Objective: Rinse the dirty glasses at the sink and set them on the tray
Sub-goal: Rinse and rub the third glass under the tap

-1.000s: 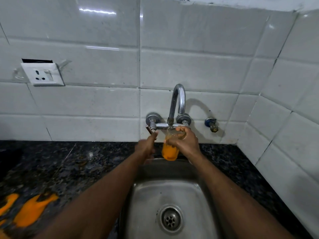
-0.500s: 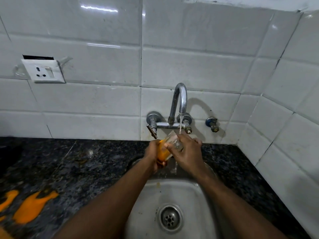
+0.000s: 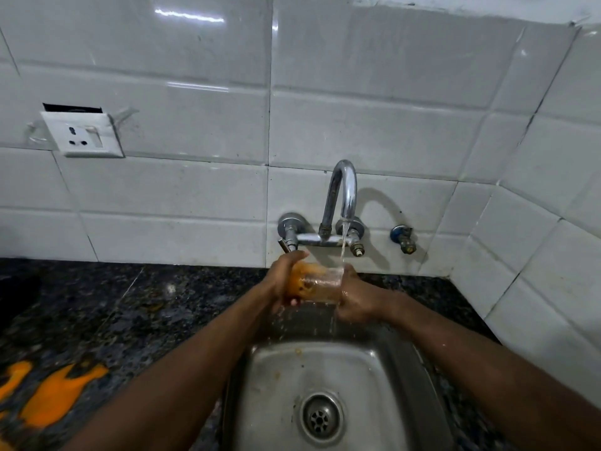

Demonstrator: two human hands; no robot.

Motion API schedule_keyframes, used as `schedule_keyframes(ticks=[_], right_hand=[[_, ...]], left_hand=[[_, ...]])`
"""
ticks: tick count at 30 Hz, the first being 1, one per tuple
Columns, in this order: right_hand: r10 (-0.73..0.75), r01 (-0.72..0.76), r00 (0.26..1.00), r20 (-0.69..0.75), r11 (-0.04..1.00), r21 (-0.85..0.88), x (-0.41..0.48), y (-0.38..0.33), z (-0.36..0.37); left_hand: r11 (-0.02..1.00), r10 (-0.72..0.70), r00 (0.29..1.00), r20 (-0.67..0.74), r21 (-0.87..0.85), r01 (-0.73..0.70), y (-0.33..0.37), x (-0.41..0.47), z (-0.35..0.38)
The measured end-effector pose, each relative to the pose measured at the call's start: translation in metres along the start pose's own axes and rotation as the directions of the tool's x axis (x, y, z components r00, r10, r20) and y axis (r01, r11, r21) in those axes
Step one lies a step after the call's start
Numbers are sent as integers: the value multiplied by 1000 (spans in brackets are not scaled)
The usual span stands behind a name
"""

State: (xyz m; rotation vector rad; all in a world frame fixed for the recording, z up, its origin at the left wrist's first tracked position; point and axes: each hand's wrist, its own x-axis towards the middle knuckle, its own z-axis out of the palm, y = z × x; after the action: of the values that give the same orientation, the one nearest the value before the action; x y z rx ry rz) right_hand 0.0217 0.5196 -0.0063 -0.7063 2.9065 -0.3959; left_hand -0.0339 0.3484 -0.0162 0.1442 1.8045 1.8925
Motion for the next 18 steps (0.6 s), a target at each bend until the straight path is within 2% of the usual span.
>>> schedule_keyframes(ticks=[1,2,3,4,5,6,7,8,9,10,11,12,13,14,15,16,17,18], right_hand=[[59,-64,998,24,950,306,1,-6,-2],[137,-154,988,70,848,508,3,-9,-5],[149,-183,983,105,797,576,3,-12,-6],[94,-122,992,80,862,492,2,-12,-3],[-11,8,1000,9,970,244,3,-9,2],[-117,113,992,-56,991,-72,3,-6,8],[-206,152,971,-124,924,-350,4,4,12],[-229,144,959,-166,901,-408,2,6,11],[-207,128,961,-183,921,-369,1,6,10],[-131,105,980,-153,981,-164,1,2,5],[-69,85,987,-148,990,108,0,-4,-2],[-14,56,991,-131,944,326,1,-9,-7],[-6,35,997,-81,930,365,1,-14,-12],[-4,20,999,-47,941,337,1,-10,-13],[23,-18,999,-40,991,131,3,-9,-11],[11,-17,999,-50,992,-127,3,-9,-10],[-30,10,998,-53,940,-340,3,-3,-10],[-37,6,997,-71,919,-394,1,0,-7]], left_hand=[[995,95,995,-19,-31,-96,-2,1,1],[984,176,983,-56,-20,-177,-4,2,2],[975,219,972,-90,51,-215,-3,1,1],[973,209,971,-115,127,-195,-2,1,0],[979,129,986,-108,173,-109,0,1,-1],[984,7,998,-63,177,4,2,2,-2],[982,-97,995,-9,162,97,7,0,-2],[984,-126,992,15,130,122,9,-1,-2],[992,-88,996,8,90,87,10,-1,-2],[999,-7,1000,-14,34,8,10,1,0],[996,88,995,-49,-4,-88,9,2,2],[986,167,981,-98,-6,-169,8,0,5],[979,205,968,-144,26,-204,7,0,6],[983,179,969,-170,64,-170,7,2,7],[992,89,982,-166,99,-73,8,2,6],[992,-31,992,-125,117,46,10,1,4],[985,-120,990,-76,114,128,12,0,2],[985,-140,989,-46,95,144,13,-1,0]])
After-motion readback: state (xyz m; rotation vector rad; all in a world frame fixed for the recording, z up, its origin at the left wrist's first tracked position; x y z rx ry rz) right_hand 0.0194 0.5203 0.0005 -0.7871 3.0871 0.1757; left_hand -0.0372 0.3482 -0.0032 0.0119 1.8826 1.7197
